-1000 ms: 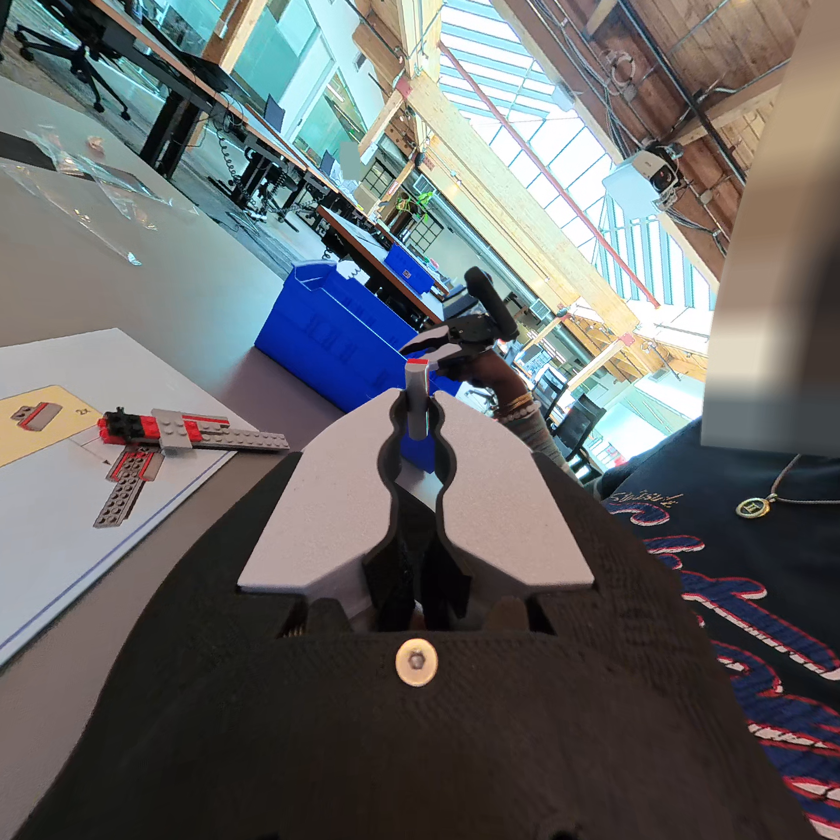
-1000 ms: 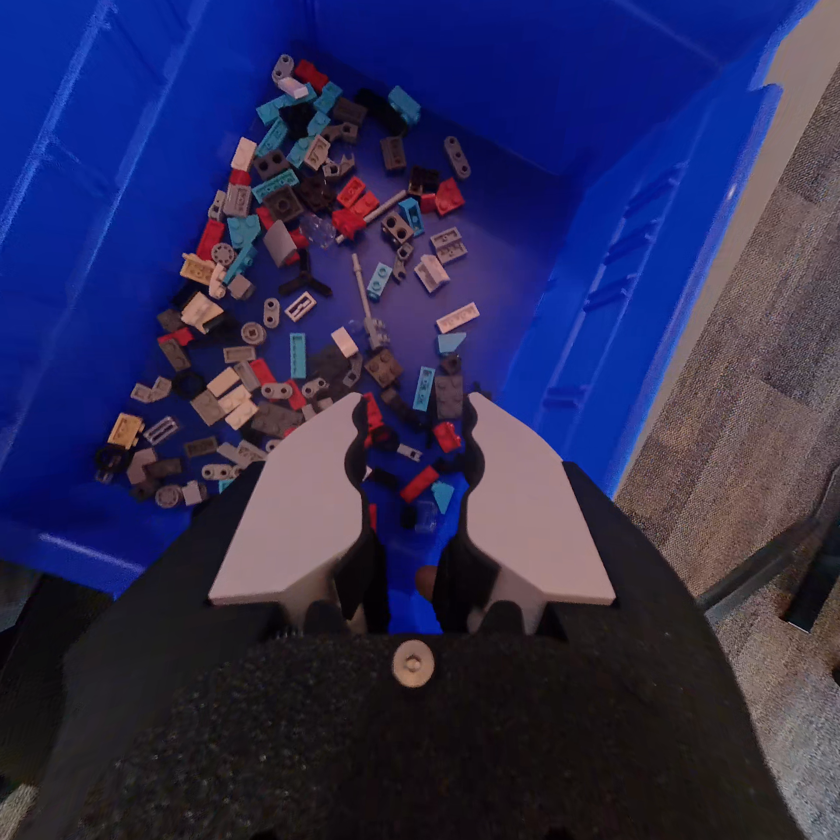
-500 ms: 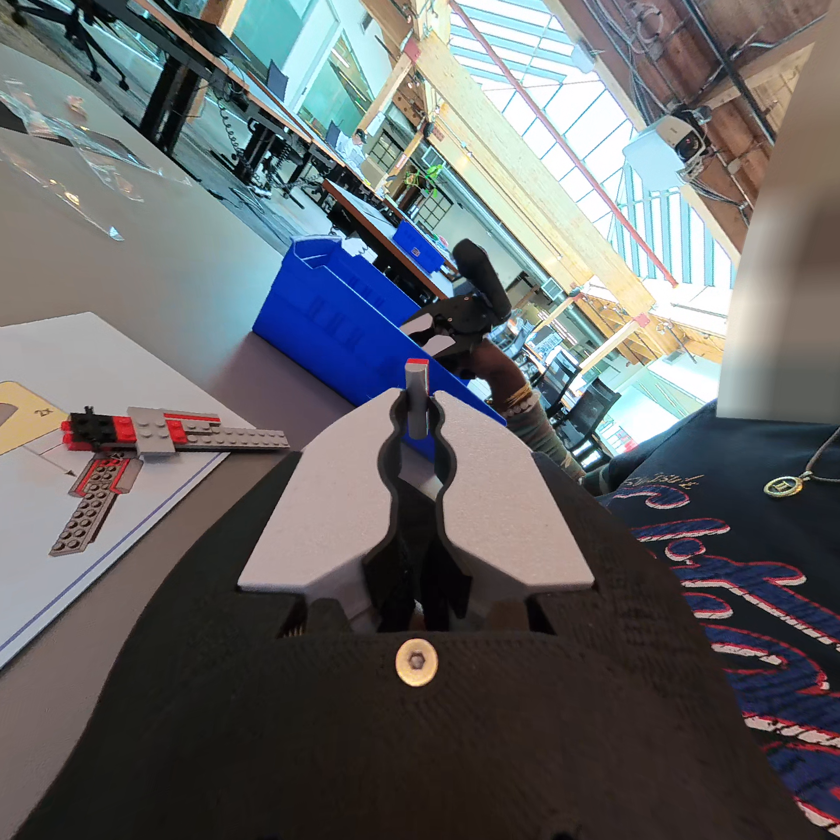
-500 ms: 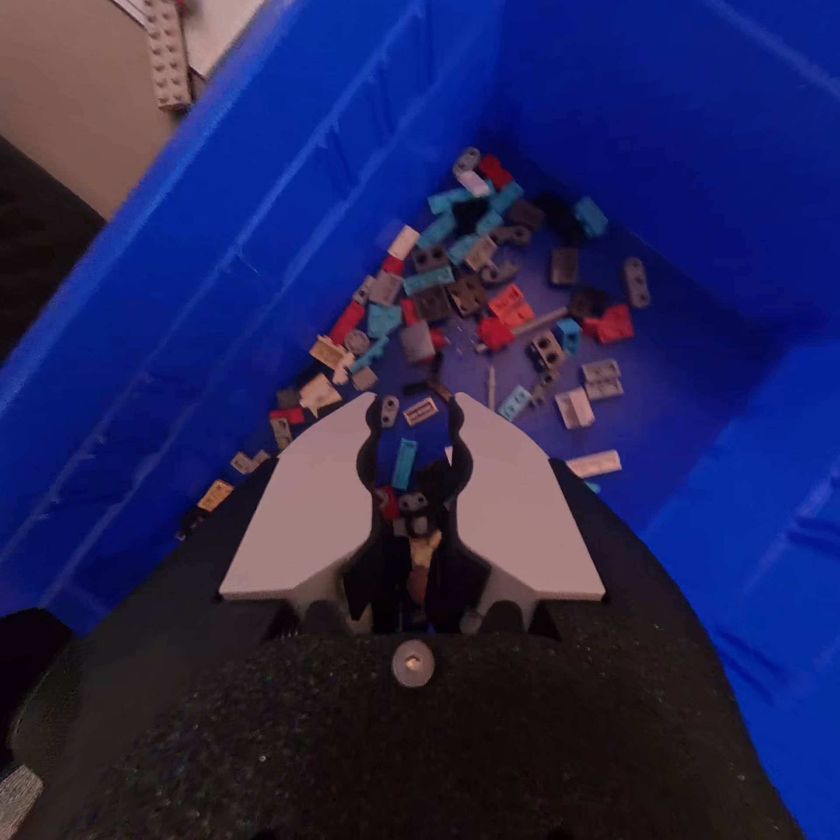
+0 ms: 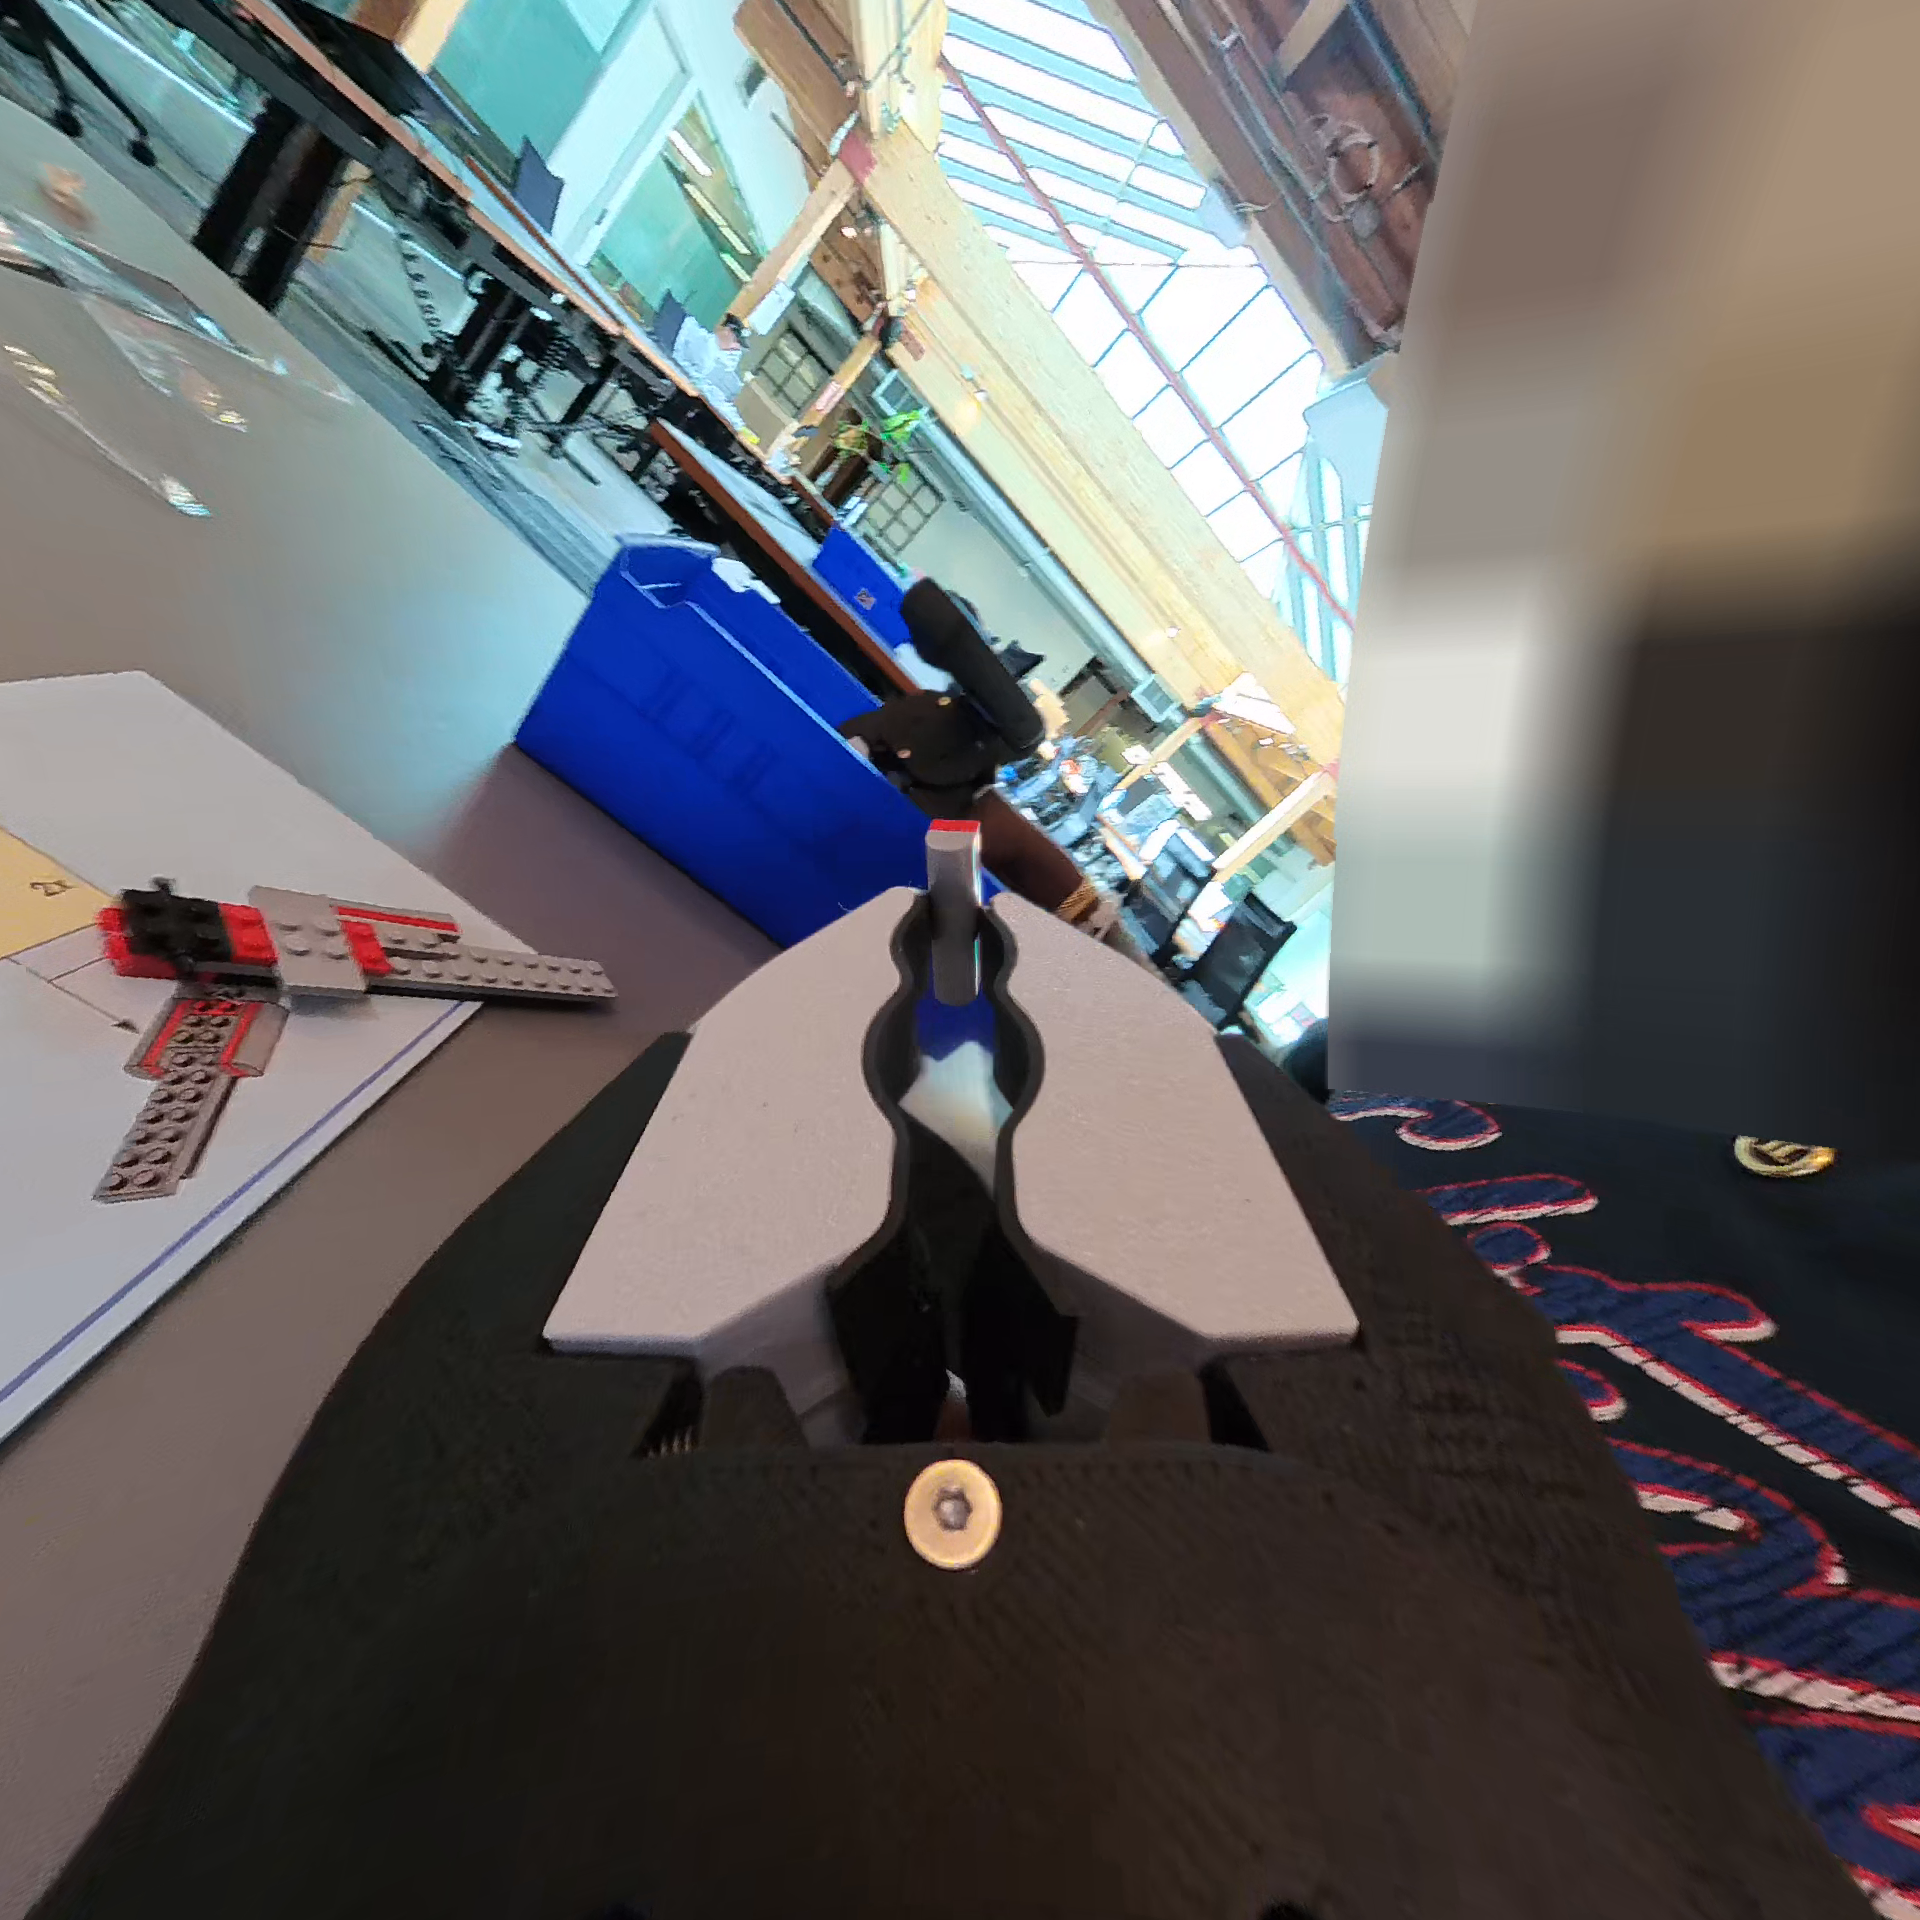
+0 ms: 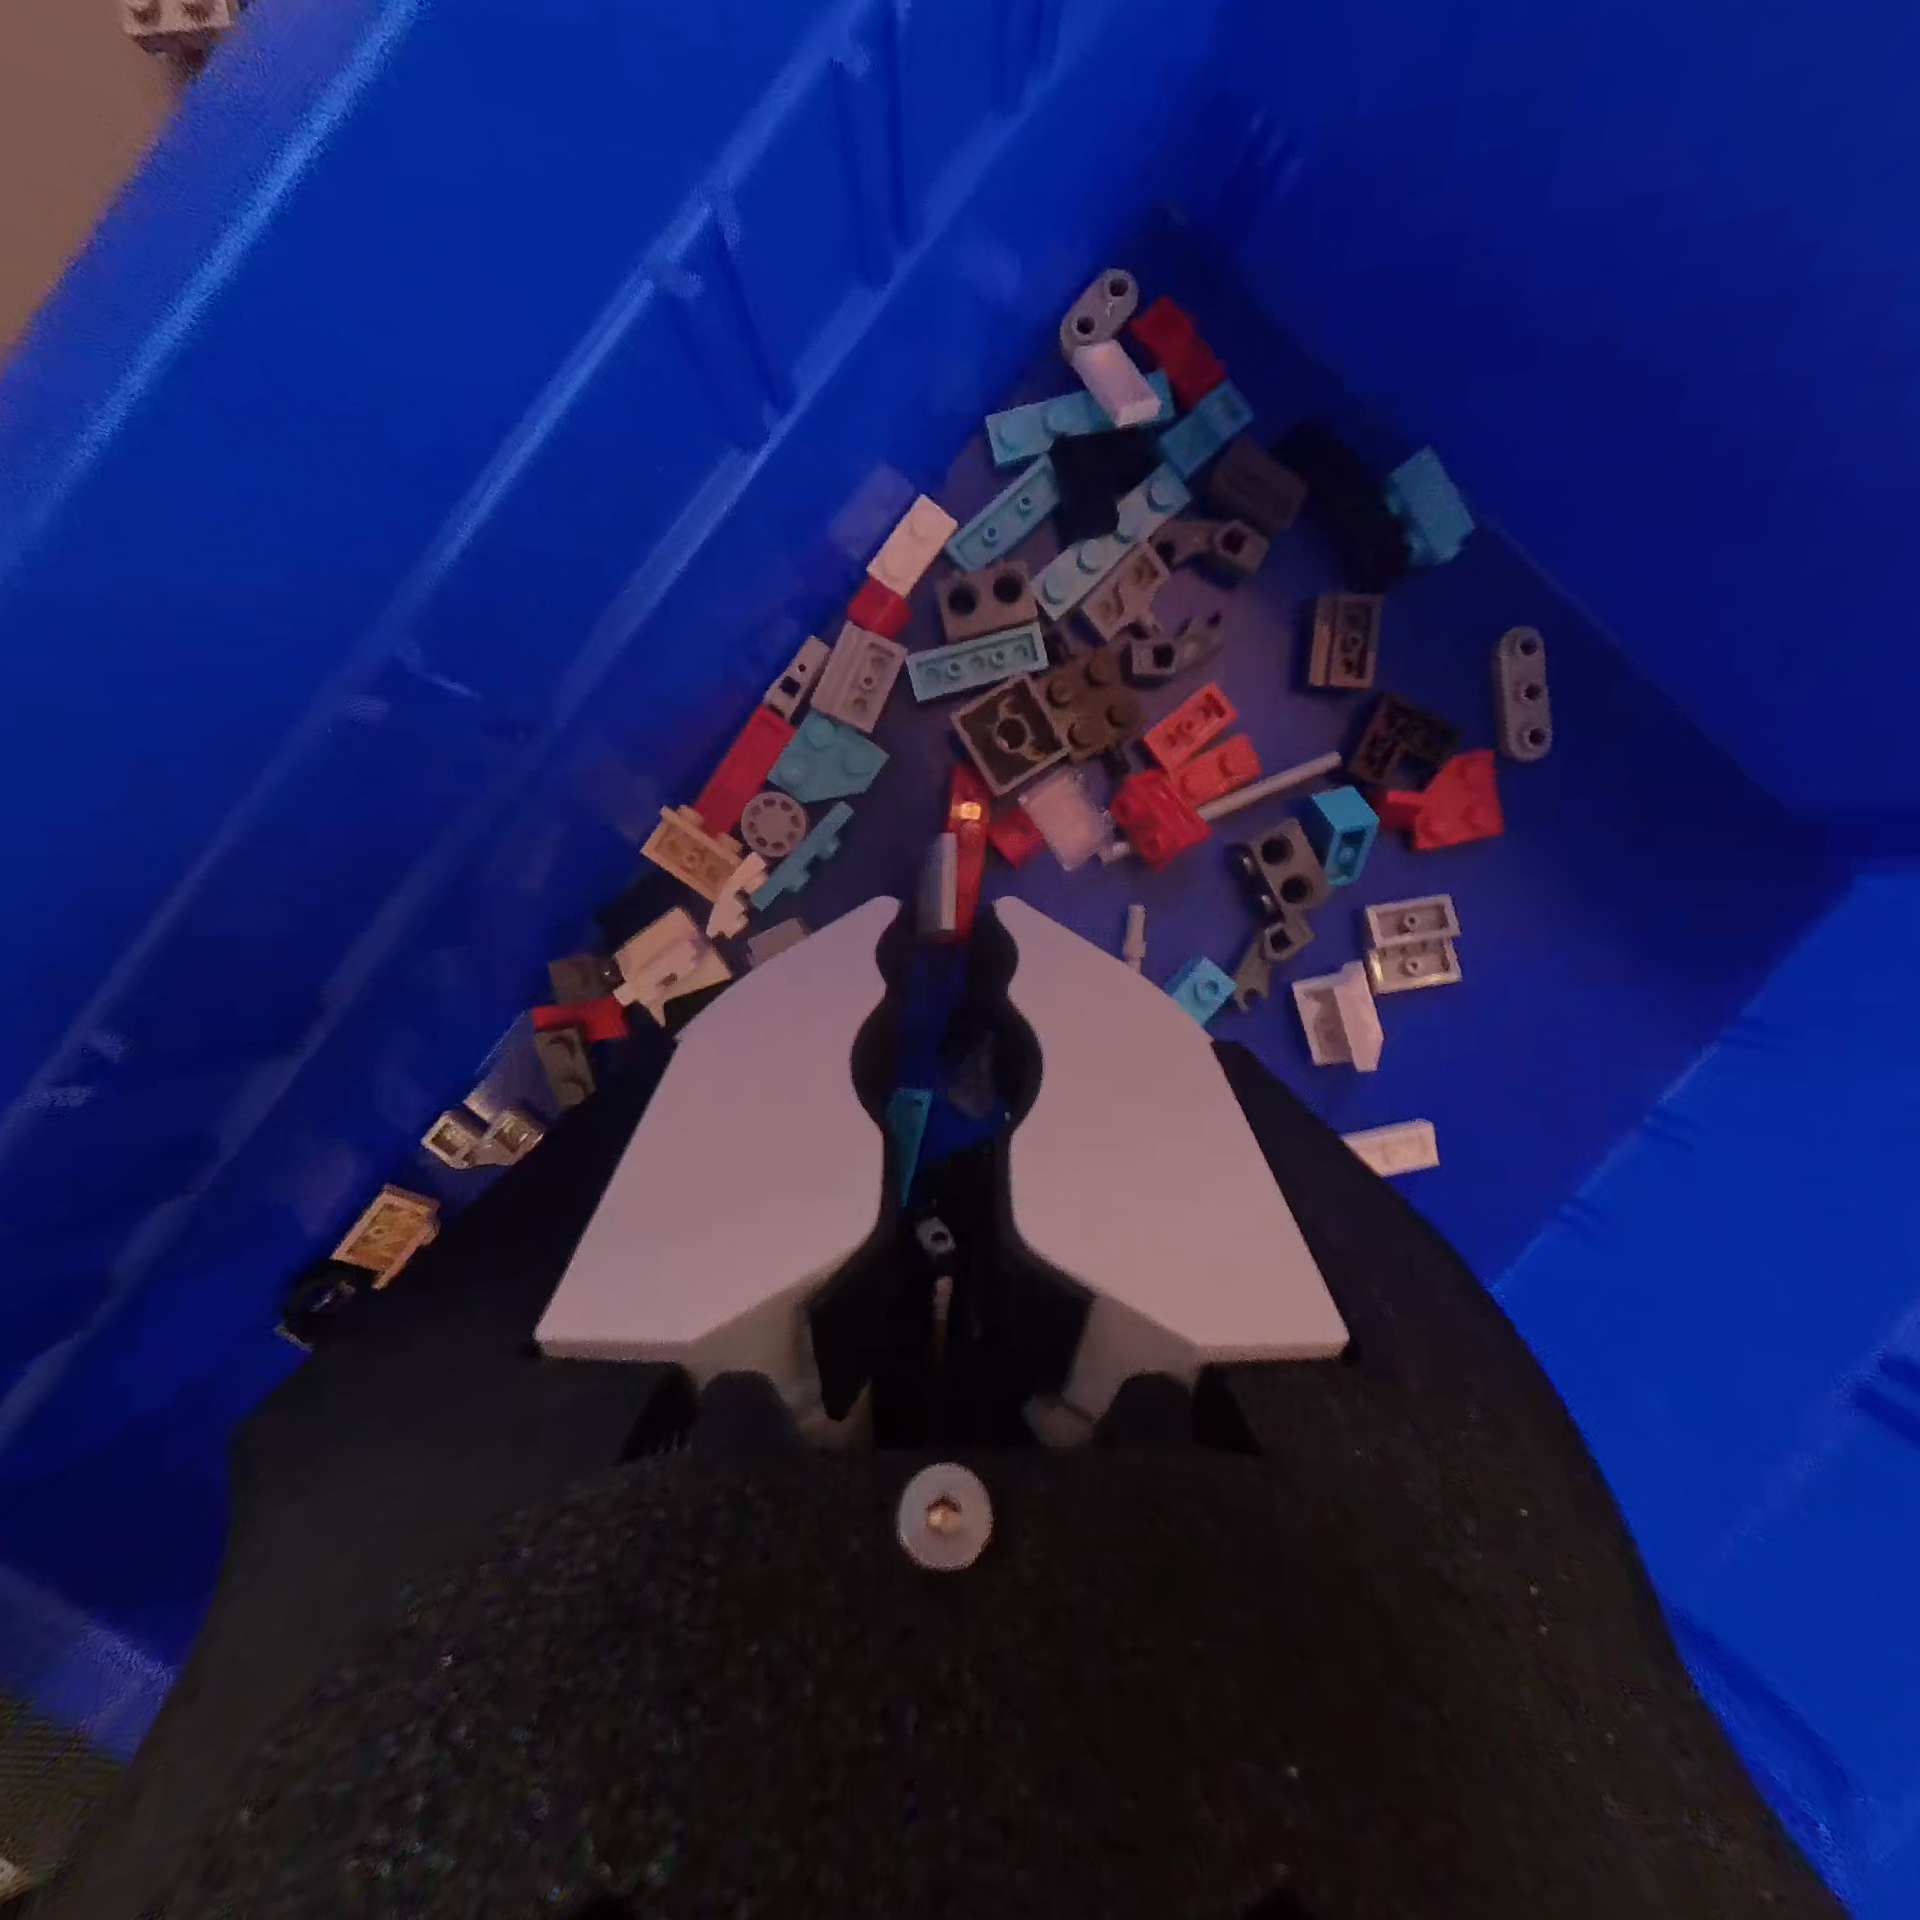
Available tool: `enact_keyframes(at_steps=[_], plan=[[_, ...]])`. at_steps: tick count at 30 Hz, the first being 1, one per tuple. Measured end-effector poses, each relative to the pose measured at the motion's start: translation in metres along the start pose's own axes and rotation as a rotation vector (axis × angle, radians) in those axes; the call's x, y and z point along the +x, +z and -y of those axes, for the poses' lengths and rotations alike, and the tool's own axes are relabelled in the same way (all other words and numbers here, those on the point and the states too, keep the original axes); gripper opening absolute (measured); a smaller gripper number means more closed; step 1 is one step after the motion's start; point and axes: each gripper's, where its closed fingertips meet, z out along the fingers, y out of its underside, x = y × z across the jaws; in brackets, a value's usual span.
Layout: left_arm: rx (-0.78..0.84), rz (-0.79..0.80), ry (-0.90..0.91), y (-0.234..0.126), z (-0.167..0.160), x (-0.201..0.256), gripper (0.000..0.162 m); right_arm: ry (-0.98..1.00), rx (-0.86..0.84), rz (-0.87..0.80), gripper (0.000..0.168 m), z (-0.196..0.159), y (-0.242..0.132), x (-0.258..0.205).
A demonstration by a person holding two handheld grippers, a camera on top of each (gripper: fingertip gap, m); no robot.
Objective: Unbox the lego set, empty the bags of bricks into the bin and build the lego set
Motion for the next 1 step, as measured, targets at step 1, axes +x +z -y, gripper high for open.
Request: enact_keyframes(at_steps=[1], plan=[[0.007, -0.036, -0.024, -0.0015, 0.0017, 0.0044, 0.008, 0.017, 0.001, -0.017, 0.007, -0.0015, -0.0033, 0.0014]])
